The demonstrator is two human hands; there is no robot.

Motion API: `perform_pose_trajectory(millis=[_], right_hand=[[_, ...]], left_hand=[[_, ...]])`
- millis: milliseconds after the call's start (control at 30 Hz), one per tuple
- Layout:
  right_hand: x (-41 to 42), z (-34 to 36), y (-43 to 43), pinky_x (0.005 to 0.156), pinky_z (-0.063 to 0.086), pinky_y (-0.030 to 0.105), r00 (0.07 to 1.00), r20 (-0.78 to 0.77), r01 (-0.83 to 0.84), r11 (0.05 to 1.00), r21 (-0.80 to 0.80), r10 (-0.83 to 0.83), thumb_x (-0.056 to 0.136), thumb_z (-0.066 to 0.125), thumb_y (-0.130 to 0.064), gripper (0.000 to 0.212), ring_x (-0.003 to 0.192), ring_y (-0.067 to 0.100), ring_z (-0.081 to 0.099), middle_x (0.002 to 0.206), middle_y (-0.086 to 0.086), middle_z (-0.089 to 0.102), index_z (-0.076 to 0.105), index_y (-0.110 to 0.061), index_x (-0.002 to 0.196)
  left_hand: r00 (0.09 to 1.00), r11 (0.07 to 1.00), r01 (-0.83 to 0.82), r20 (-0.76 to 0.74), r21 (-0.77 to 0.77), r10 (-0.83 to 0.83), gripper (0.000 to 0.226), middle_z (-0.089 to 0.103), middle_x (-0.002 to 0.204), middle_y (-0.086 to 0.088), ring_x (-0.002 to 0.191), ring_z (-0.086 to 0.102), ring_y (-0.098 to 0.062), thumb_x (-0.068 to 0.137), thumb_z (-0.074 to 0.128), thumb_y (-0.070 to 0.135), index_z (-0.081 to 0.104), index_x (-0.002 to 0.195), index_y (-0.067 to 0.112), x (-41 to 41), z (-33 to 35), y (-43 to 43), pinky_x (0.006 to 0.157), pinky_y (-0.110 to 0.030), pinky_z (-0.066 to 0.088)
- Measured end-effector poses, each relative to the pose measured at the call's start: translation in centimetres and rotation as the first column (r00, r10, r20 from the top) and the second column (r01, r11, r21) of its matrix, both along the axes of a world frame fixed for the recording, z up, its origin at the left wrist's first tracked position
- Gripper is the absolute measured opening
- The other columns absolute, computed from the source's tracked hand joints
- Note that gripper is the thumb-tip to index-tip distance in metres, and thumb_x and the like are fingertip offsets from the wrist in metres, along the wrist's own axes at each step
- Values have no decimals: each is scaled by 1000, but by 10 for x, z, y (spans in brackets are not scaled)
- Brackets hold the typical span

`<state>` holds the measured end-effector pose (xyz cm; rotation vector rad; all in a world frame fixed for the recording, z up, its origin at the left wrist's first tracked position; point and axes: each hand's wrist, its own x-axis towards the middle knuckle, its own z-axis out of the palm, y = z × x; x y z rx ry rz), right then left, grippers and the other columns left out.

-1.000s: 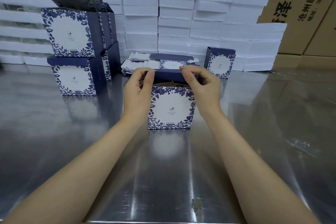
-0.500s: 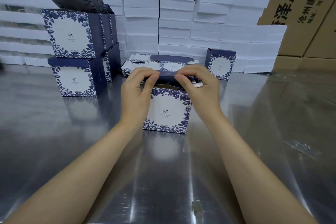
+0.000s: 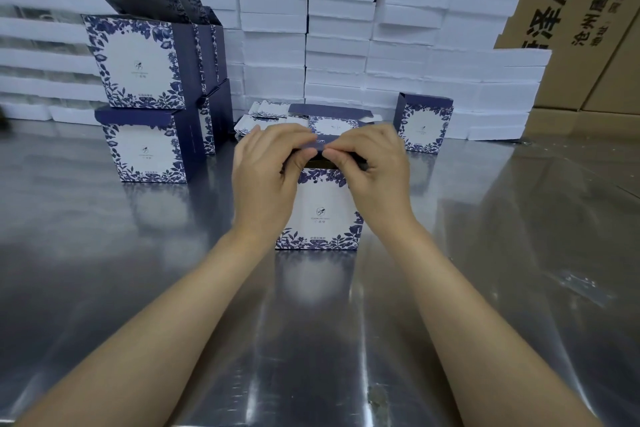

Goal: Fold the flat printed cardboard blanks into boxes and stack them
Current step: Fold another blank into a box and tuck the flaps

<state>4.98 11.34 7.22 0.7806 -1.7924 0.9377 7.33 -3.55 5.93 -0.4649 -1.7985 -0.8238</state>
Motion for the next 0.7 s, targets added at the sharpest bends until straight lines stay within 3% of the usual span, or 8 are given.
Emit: perform_pose_trajectory(millis=[100, 267, 367, 467, 567, 700], right_hand=[[0, -2, -2, 79, 42, 25, 997, -62, -54, 998, 20, 55, 81, 74, -6, 3, 82, 18, 56, 82, 2, 69, 77, -6, 83], [4, -4, -3, 75, 50, 27, 996, -44, -76, 992, -105, 72, 80, 75, -2, 3, 83, 24, 64, 85, 12, 69, 76, -1, 83], [6, -3, -4, 77, 50, 23, 994, -55, -102, 983, -152, 94, 80, 74, 0, 3, 82, 21, 65, 85, 11, 70, 76, 0, 82], [6, 3, -2, 80, 49, 23, 981, 83, -131, 920, -369, 173, 80, 74, 0, 8, 89, 9, 64, 91, 4, 70, 75, -6, 85], [2, 6, 6, 89, 50, 30, 932, 208, -153, 842, -517, 297, 79, 76, -3, 12, 98, 8, 65, 101, -1, 69, 74, -14, 82], [1, 3, 7, 91, 52, 29, 911, 240, -150, 811, -566, 336, 78, 75, 2, 16, 101, 12, 68, 119, 4, 61, 72, -13, 82]], left_hand=[[999, 999, -36, -25, -36, 35, 13, 71, 100, 3, 95, 63, -19, 95, 60, 15, 72, 91, 10, 0, -1, 1, 97, -49, 41], [985, 985, -170, 24, 7, 169, 24, 66, 87, 3, 85, 57, -20, 97, 51, 23, 66, 84, 9, -1, 3, -7, 85, -29, 35], [997, 995, -71, 10, 68, 71, 19, 65, 94, 6, 92, 57, -17, 98, 54, 16, 67, 89, 5, -1, 3, -10, 86, -28, 40], [999, 982, 38, 32, 183, -44, 21, 61, 111, 9, 107, 57, -15, 102, 47, 15, 65, 109, 7, 2, 4, -6, 94, -22, 41], [995, 969, 29, 84, 245, -51, 24, 60, 111, 10, 109, 55, -16, 102, 43, 15, 61, 116, 9, 3, 3, -4, 94, -22, 41], [993, 990, 8, 114, 142, -24, 22, 64, 99, 2, 98, 55, -17, 95, 44, 9, 64, 104, 6, -1, -3, -8, 89, -35, 45]])
